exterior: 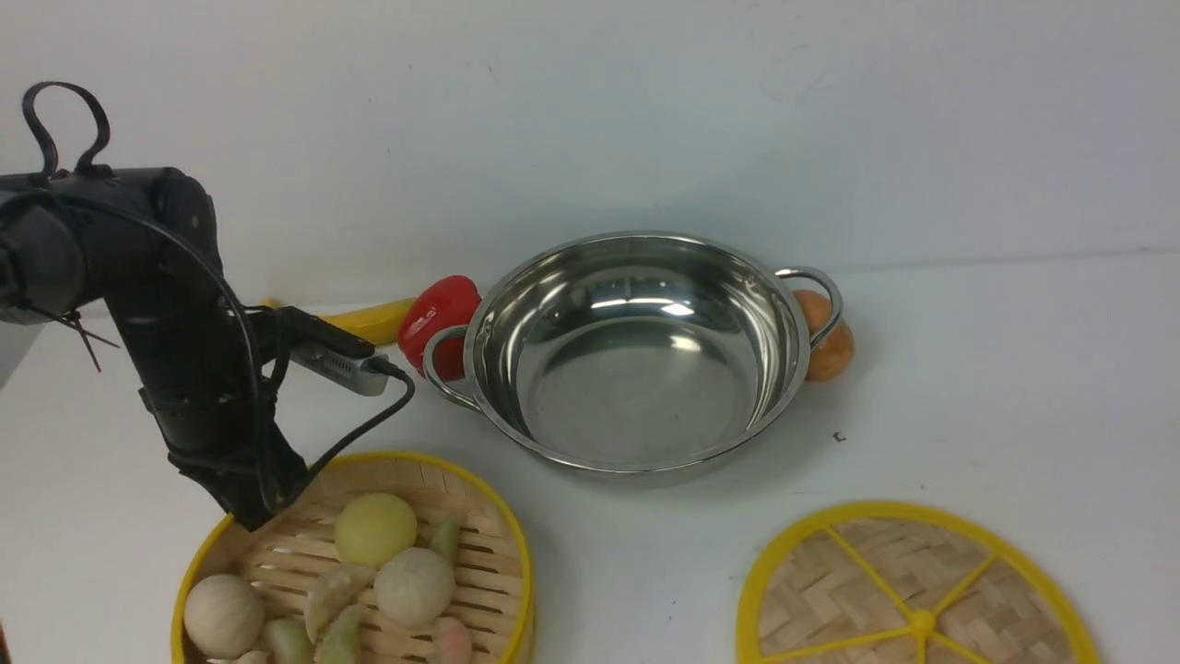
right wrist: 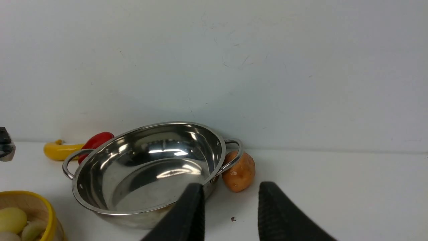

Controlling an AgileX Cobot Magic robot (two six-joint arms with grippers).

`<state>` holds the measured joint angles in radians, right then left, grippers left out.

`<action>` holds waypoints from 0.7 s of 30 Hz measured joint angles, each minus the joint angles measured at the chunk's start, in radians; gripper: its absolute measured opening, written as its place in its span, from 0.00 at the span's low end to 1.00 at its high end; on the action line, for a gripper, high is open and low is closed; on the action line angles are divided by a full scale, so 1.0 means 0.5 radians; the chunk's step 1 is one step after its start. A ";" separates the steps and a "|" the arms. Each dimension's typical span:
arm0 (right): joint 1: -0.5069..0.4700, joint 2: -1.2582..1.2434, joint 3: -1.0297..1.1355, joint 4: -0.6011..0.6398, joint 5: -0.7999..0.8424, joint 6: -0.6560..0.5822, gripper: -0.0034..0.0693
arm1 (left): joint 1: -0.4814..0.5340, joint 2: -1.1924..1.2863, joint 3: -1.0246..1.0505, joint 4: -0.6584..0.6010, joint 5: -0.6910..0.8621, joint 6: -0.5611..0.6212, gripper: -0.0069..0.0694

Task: Place the steamer in the pot on the white table, and put the lid on the steamer.
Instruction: 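Grasp the rim of the steamer basket holding the buns with the left gripper, then place the bamboo steamer basket with dumplings into the steel pot with the left gripper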

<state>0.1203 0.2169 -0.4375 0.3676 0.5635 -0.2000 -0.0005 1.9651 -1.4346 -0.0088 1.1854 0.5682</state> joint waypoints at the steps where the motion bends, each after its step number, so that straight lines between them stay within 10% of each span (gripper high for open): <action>1: 0.000 0.000 0.000 0.000 0.000 -0.002 0.38 | 0.000 0.000 -0.031 -0.002 0.000 0.035 0.16; 21: 0.000 0.000 0.000 -0.002 0.000 -0.007 0.38 | 0.000 -0.169 -0.144 -0.197 -0.001 0.256 0.16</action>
<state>0.1203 0.2169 -0.4375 0.3667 0.5635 -0.2035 -0.0005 1.8805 -1.5069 -0.1071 1.1847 0.6965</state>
